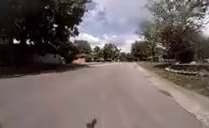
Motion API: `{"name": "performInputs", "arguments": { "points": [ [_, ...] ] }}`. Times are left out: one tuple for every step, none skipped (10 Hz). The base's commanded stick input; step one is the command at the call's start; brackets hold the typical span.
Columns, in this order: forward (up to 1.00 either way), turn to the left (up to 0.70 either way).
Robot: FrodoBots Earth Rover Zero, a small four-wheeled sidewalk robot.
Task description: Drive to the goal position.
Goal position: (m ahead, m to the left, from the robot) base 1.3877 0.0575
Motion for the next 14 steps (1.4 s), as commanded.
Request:
{"name": "performInputs", "arguments": {
  "points": [
    [0.70,0.00],
    [0.70,0.00],
    [0.70,0.00],
    [0.70,0.00],
    [0.70,0.00],
    [0.70,0.00],
    [0.70,0.00],
    [0.70,0.00],
    [0.70,0.00],
    [0.70,0.00],
    [0.70,0.00],
    [0.70,0.00],
    [0.70,0.00],
    [0.70,0.00]
  ]
}}
